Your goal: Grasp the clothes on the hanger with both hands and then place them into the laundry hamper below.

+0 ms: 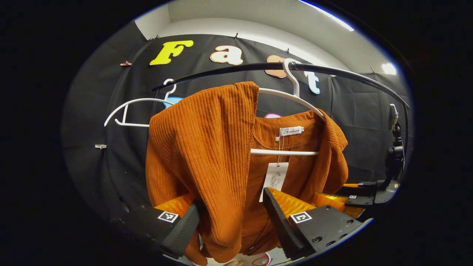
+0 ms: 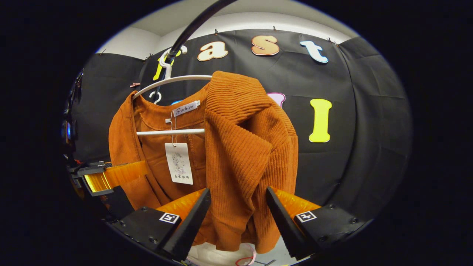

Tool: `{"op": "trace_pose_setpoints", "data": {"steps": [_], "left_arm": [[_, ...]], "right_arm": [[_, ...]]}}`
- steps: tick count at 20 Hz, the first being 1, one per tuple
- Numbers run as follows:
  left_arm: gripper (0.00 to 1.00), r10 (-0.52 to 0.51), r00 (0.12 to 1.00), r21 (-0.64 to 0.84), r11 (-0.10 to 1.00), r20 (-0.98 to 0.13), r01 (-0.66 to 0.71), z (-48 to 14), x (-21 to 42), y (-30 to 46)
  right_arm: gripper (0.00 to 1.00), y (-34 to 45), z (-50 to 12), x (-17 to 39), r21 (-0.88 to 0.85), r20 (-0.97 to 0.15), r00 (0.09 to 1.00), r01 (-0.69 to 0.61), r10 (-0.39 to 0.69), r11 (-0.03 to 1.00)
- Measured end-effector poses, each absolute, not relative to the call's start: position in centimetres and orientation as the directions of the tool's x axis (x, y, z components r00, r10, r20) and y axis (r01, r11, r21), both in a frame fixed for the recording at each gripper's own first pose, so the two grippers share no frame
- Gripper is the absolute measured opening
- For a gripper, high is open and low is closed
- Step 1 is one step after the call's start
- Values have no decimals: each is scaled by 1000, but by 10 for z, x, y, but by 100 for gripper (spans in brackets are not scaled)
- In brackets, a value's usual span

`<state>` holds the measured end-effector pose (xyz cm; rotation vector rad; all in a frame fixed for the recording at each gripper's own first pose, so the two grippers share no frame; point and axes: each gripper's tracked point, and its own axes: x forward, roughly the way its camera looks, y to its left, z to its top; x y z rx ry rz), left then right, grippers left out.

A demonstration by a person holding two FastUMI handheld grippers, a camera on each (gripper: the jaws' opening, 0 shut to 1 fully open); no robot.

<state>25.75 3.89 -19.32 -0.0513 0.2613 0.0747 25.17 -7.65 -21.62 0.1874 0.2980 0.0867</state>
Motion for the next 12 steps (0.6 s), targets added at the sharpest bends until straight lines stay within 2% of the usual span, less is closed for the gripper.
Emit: {"op": "trace_pose_setpoints", "data": {"steps": [3,6,7,8,10,11,12], "left_arm": [[94,92,960,-49,993,-266,-109,-197,264,40],[94,124,960,-44,989,-252,-139,-198,268,40],[94,132,959,-38,989,-250,-146,-199,270,40],[94,140,958,-27,988,-249,-151,-201,273,42],[93,125,961,-29,990,-248,-136,-203,278,40],[87,106,964,-47,991,-245,-122,-204,284,38],[60,143,962,-49,986,-231,-158,-201,284,48]], "right_arm": [[96,-62,-215,265,205,-268,952,-93,147,974],[96,-65,-216,285,193,-255,959,-74,122,978],[81,-73,-215,291,185,-249,963,-59,105,981],[72,-79,-215,297,181,-246,965,-48,92,982],[69,-85,-214,307,183,-240,966,-53,97,982],[67,-92,-218,317,168,-235,968,-46,86,985],[38,-104,-206,318,144,-212,975,-41,71,989]]}}
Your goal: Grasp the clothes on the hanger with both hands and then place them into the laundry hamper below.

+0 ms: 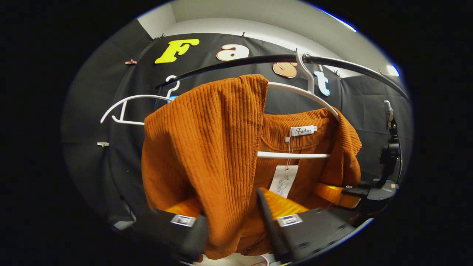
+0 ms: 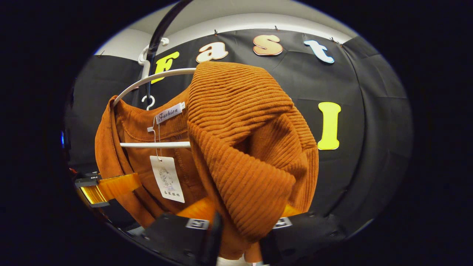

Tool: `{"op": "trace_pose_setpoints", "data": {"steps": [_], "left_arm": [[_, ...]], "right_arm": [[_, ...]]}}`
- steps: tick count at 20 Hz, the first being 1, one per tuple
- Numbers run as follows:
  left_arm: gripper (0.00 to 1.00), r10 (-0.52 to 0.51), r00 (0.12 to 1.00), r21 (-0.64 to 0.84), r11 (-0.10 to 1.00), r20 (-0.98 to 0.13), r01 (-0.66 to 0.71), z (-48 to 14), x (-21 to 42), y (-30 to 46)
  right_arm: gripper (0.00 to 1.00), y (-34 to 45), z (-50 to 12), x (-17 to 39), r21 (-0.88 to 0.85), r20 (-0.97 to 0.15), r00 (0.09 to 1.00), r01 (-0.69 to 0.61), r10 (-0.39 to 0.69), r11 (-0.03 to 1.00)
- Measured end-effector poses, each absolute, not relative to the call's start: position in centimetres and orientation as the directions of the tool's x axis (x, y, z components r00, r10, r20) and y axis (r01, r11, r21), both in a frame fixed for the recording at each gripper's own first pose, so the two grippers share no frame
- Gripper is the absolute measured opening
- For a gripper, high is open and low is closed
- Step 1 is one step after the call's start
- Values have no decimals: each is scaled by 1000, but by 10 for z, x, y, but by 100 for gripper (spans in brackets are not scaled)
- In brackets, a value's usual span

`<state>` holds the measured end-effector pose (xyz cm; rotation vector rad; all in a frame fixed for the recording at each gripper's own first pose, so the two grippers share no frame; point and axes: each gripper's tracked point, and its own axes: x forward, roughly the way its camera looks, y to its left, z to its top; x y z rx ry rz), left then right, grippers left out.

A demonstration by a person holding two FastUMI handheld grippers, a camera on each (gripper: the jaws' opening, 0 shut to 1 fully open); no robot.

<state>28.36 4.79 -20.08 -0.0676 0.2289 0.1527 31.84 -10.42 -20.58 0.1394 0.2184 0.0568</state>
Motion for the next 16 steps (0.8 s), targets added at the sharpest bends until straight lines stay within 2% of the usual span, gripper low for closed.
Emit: {"op": "trace_pose_setpoints", "data": {"steps": [1,2,5,7,10,11,16], "left_arm": [[34,168,960,-52,982,-223,-184,-195,279,57],[8,159,959,-63,982,-234,-178,-196,284,63],[5,215,950,-46,972,-227,-231,-177,289,88],[5,252,948,-35,964,-193,-264,-152,280,98],[5,318,939,18,948,-131,-318,-115,268,126],[2,339,934,33,941,-112,-338,-104,265,133],[5,407,913,91,910,-6,-405,-64,260,163]], "right_arm": [[9,-108,-197,321,137,-205,975,-63,90,989],[9,-108,-195,324,140,-197,975,-78,105,987],[10,-126,-173,319,198,-120,981,-126,151,972],[17,-134,-155,318,231,-55,975,-197,215,953],[17,-148,-133,314,264,12,964,-260,267,929],[17,-154,-125,313,275,33,965,-261,262,926],[18,-196,-89,322,356,144,974,-217,176,909]]}}
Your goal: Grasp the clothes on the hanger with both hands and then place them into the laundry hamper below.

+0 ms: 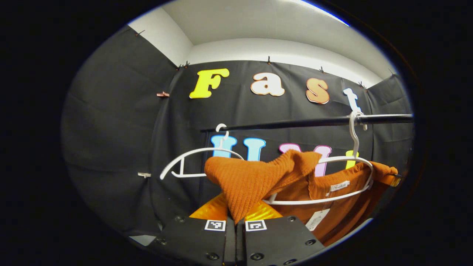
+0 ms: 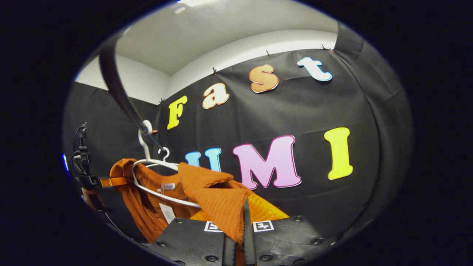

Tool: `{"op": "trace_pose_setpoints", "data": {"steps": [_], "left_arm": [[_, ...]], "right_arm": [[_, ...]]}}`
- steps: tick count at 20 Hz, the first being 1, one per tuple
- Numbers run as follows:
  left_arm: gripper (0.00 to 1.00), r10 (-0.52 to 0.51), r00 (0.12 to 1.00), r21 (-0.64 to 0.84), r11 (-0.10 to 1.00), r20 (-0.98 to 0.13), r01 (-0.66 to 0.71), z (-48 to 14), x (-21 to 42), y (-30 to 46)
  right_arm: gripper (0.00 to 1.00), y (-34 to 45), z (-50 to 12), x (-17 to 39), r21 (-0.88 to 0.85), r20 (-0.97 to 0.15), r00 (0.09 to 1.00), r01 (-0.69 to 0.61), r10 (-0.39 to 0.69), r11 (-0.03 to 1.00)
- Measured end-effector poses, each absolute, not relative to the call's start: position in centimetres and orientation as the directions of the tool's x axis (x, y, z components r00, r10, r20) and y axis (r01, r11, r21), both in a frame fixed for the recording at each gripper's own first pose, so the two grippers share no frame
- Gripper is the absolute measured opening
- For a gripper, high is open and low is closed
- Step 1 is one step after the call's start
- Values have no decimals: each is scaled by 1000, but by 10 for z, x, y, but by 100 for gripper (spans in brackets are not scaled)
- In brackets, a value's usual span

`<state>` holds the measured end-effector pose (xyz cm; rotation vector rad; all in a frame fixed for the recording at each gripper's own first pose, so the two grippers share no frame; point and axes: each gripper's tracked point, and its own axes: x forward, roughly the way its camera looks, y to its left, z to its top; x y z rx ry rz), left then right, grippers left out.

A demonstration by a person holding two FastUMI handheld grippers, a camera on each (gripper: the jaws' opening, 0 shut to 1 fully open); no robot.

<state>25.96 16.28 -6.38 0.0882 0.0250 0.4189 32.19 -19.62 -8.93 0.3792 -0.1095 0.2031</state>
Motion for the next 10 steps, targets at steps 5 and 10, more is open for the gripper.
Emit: {"op": "trace_pose_setpoints", "data": {"steps": [5,10], "left_arm": [[3,407,913,110,906,32,-408,-54,277,189],[5,457,878,81,889,-140,-450,-130,268,222]], "right_arm": [[18,-218,-110,355,352,106,987,-152,122,923],[13,-206,-191,364,389,-61,988,-110,145,915]]}}
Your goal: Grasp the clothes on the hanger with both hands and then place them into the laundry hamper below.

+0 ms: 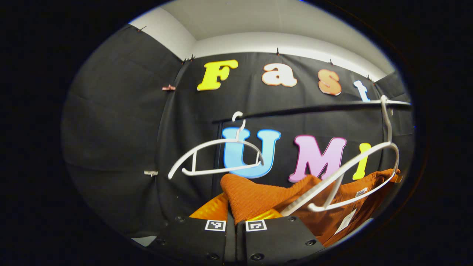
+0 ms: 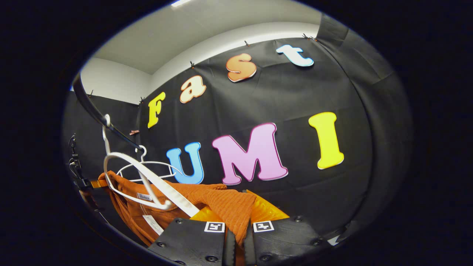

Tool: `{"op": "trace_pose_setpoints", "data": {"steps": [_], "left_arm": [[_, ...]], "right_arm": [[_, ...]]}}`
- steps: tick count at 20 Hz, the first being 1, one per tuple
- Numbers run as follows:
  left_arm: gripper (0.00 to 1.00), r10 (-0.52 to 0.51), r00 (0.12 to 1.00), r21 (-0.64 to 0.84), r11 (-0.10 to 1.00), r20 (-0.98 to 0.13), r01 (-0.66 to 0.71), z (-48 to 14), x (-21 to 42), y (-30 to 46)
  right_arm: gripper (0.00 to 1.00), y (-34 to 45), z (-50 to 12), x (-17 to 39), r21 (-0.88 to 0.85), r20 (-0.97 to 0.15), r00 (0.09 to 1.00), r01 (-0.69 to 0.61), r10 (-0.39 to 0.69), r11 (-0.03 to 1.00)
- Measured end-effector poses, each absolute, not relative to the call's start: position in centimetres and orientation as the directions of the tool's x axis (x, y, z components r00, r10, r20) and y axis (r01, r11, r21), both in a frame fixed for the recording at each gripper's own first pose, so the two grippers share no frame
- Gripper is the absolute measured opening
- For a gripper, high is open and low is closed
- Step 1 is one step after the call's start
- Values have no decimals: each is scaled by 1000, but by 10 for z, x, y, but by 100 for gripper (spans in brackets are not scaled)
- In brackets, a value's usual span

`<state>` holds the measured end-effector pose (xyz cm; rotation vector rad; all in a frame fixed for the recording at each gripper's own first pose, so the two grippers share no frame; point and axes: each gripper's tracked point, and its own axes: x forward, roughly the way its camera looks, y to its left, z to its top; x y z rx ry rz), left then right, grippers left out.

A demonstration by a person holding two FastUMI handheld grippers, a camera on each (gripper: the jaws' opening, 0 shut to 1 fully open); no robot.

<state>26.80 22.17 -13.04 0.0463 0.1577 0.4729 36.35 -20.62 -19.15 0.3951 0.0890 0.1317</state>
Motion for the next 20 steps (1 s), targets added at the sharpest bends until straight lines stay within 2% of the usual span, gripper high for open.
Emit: {"op": "trace_pose_setpoints", "data": {"steps": [1,3,8,10,11,12,13,20], "left_arm": [[3,459,868,77,888,-187,-453,-150,264,223],[5,473,836,75,879,-278,-472,-188,248,221],[5,427,812,45,893,-397,-448,-241,225,189],[5,397,817,23,904,-418,-427,-249,225,172],[5,380,821,13,910,-425,-415,-252,226,164],[6,361,827,1,917,-431,-400,-254,229,154],[5,340,833,-10,924,-436,-382,-257,232,145],[5,210,849,-54,962,-486,-269,-280,239,85]], "right_arm": [[13,-204,-210,362,385,-104,984,-95,146,918],[13,-193,-238,352,391,-175,971,-83,163,916],[13,-158,-270,323,350,-280,934,-116,222,930],[13,-141,-276,315,365,-303,918,-138,257,921],[17,-134,-277,311,368,-310,911,-148,271,918],[14,-125,-280,306,375,-317,903,-160,289,913],[18,-113,-280,301,387,-317,895,-178,312,905],[17,-35,-285,268,439,-343,814,-302,469,846]]}}
